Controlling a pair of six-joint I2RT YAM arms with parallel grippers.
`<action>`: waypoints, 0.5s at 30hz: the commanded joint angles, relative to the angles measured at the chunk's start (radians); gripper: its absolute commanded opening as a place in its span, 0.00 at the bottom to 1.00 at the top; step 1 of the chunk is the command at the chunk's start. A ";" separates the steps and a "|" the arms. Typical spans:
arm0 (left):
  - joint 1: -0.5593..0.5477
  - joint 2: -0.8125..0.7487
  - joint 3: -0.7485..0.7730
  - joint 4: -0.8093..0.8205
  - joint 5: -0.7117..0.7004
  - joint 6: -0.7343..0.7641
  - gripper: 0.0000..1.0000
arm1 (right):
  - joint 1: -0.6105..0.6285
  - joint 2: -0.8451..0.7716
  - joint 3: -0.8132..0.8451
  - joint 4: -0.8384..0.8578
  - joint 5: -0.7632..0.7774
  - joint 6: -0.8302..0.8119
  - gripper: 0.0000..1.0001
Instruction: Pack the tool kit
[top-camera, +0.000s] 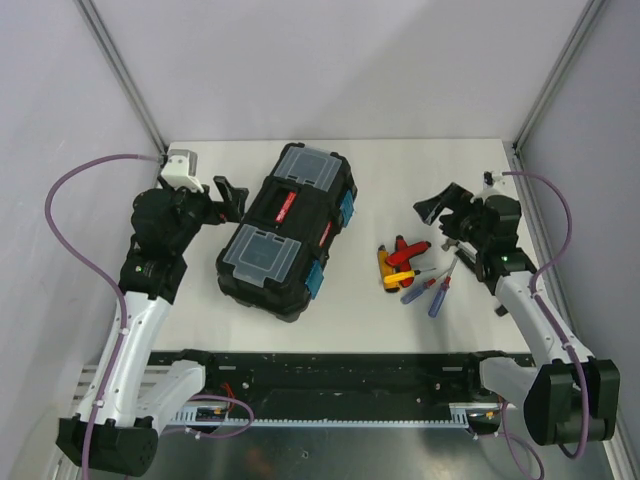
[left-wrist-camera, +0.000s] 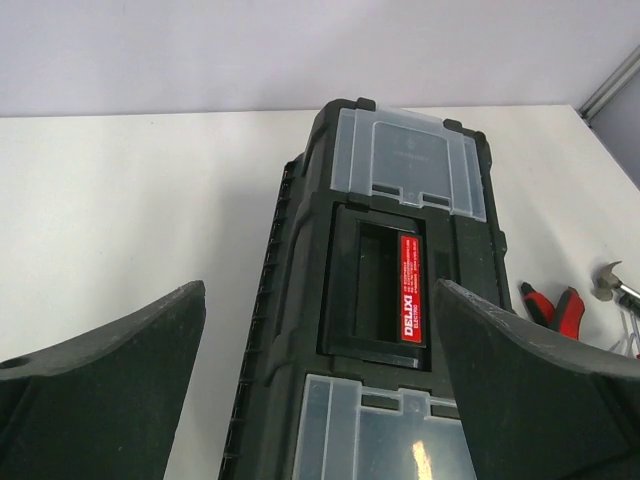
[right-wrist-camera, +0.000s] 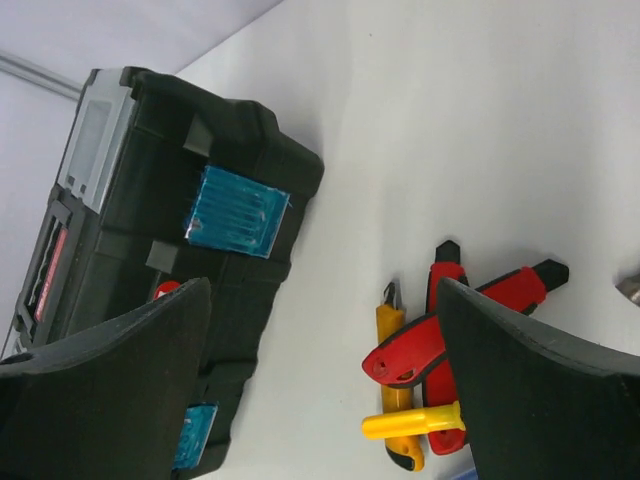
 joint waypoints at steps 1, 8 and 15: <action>0.008 -0.011 0.007 0.034 0.003 0.033 0.99 | 0.025 0.001 0.036 -0.014 0.039 0.022 0.99; 0.030 -0.018 -0.068 -0.030 0.034 -0.046 0.99 | 0.183 0.022 0.035 0.032 0.002 0.010 0.99; 0.048 -0.096 -0.179 -0.089 0.131 -0.115 0.99 | 0.416 0.102 0.035 0.232 -0.073 0.024 0.99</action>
